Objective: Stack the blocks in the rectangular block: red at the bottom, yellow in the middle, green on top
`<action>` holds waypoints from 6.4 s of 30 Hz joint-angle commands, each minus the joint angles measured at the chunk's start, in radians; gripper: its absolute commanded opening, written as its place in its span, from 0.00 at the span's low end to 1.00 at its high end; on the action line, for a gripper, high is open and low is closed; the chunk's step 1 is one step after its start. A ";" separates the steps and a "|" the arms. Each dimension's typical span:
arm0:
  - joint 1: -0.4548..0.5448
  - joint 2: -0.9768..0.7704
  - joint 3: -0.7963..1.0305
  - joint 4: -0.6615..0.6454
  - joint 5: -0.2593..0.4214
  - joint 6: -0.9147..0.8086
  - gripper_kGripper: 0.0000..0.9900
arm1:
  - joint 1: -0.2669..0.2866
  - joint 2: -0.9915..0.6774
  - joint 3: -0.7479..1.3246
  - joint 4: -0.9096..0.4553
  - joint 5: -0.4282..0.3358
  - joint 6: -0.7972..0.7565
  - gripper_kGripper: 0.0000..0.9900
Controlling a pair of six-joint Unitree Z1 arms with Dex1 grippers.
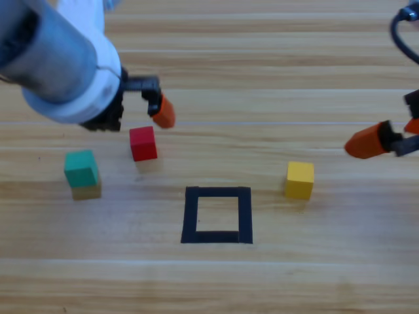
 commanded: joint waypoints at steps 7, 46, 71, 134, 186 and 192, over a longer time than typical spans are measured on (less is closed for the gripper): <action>0.206 0.334 -0.238 0.178 -0.094 -0.094 1.00 | 0.026 0.264 -0.134 0.049 -0.001 0.276 0.98; 0.306 0.635 -0.471 0.218 -0.163 -0.154 0.95 | 0.026 0.724 -0.413 0.151 -0.022 0.428 0.77; 0.097 0.581 -0.594 0.431 -0.078 0.127 0.03 | 0.055 0.487 -0.417 0.434 -0.018 0.399 0.00; -0.163 0.645 -0.530 0.359 -0.063 -0.315 0.06 | 0.055 0.469 -0.394 0.433 0.004 0.366 0.00; -0.162 0.676 -0.496 0.307 -0.067 -0.317 0.10 | 0.055 0.475 -0.394 0.427 0.002 0.363 0.00; -0.162 0.681 -0.494 0.291 -0.067 -0.320 0.23 | 0.055 0.474 -0.394 0.427 0.002 0.363 0.00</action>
